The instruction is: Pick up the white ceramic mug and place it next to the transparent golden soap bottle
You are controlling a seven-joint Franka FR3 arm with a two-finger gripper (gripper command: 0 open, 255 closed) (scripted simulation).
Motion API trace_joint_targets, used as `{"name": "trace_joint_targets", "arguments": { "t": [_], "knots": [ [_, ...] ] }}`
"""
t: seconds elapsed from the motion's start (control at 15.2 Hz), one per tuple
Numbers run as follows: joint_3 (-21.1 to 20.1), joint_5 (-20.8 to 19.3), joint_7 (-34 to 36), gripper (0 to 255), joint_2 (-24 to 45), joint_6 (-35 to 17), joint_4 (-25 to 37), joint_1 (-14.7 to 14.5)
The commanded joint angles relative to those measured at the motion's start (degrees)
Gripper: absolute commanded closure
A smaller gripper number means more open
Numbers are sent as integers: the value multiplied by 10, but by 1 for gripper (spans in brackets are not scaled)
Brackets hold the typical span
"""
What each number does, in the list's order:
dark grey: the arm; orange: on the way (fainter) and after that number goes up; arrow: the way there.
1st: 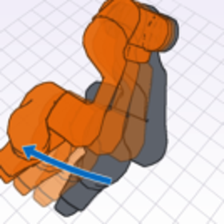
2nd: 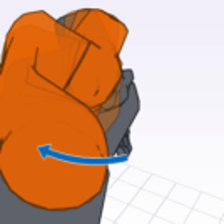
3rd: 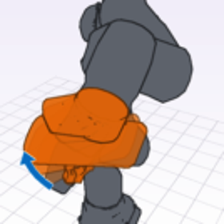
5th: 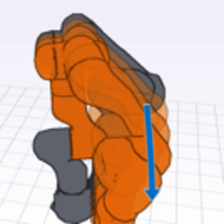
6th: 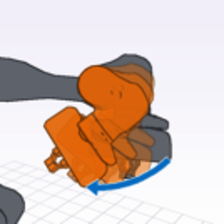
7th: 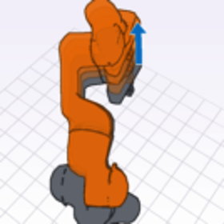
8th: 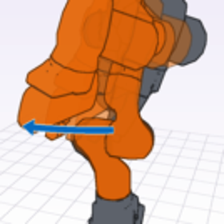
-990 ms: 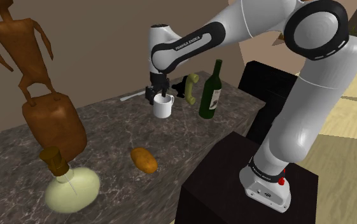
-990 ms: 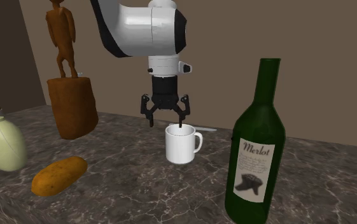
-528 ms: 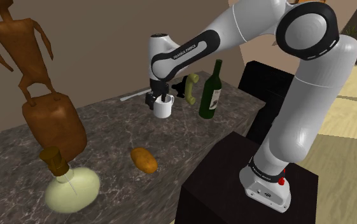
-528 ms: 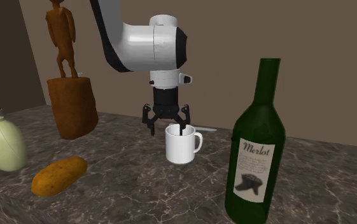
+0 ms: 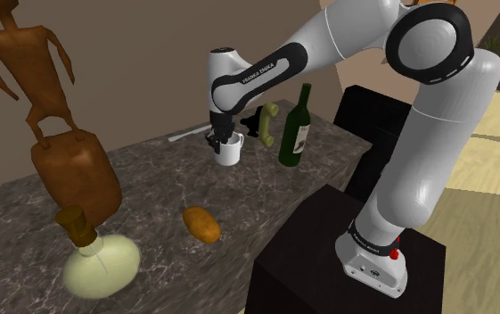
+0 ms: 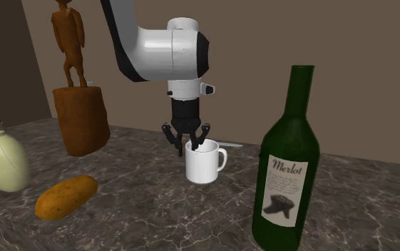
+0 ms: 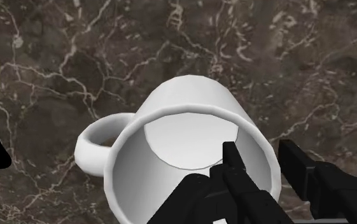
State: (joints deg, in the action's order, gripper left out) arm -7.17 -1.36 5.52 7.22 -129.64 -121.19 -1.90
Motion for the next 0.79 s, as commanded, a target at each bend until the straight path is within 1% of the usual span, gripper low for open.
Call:
{"name": "trace_joint_targets", "arguments": {
  "t": [0.0, 0.46, 0.73],
  "knots": [
    [0, 0, 0, 255, 0, 0, 0, 0],
    [0, 0, 0, 255, 0, 0, 0, 0],
    [0, 3, -2, 255, -16, 29, 13, 0]
  ]
}}
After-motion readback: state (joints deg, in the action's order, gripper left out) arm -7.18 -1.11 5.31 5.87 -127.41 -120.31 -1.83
